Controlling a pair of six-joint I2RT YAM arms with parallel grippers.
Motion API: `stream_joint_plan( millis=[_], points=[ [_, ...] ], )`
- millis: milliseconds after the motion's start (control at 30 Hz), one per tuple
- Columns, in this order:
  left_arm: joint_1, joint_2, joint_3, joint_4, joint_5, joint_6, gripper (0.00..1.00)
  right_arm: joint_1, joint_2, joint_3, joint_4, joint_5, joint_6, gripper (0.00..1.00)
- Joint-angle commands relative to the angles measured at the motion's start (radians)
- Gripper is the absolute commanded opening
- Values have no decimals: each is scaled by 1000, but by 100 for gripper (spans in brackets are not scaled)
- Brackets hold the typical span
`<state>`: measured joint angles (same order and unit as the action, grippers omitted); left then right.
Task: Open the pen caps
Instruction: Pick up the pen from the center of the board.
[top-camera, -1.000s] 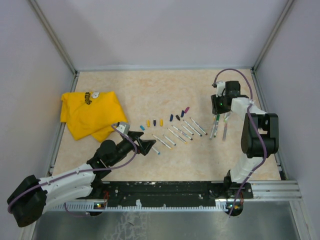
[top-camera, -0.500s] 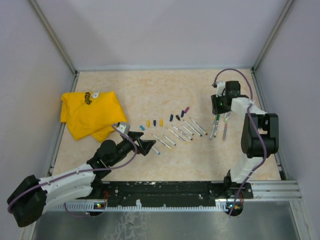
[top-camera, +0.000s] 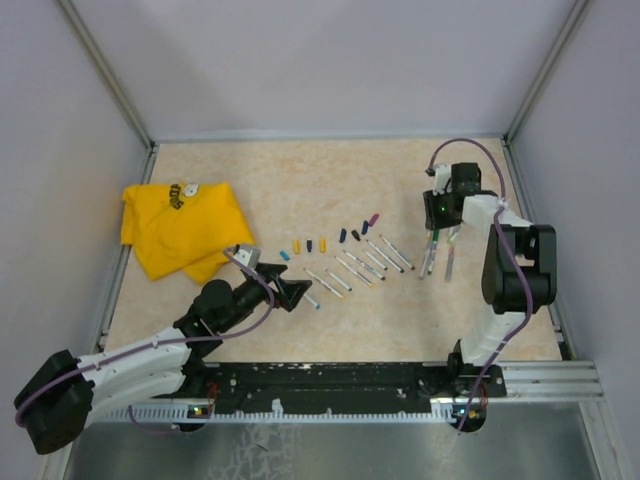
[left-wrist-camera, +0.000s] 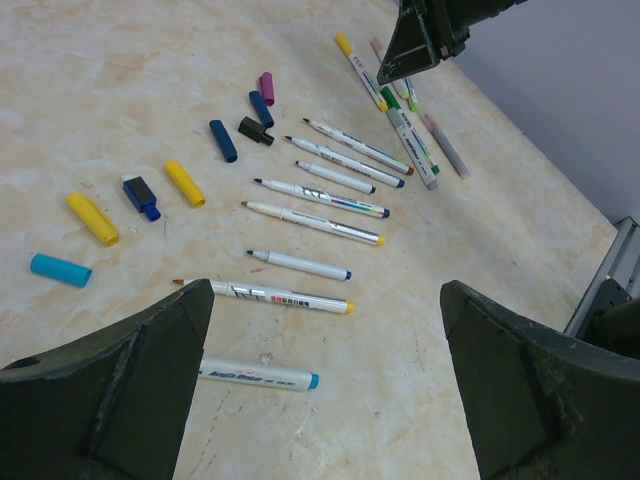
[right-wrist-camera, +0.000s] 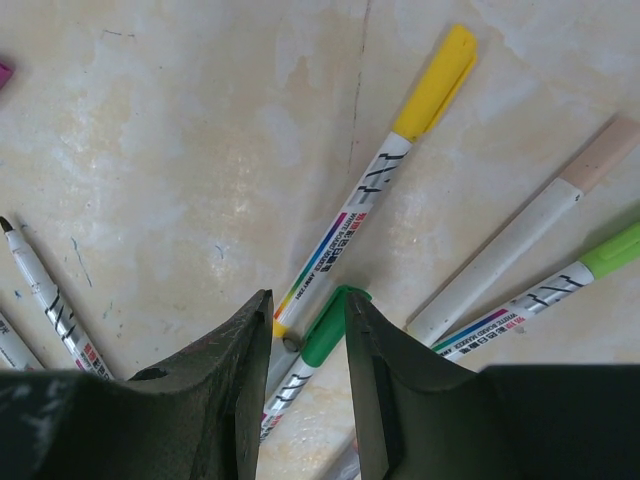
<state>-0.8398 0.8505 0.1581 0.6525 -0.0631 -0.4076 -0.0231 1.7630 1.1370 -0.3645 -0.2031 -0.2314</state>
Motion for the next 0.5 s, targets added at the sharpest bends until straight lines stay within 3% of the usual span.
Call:
stream_joint_plan(
  millis=[0, 467],
  points=[
    [4, -17, -2, 13, 3, -8, 100, -6, 14, 30, 30, 23, 28, 35],
    [4, -3, 1, 18, 8, -8, 100, -4, 98, 89, 37, 45, 70, 26]
  ],
)
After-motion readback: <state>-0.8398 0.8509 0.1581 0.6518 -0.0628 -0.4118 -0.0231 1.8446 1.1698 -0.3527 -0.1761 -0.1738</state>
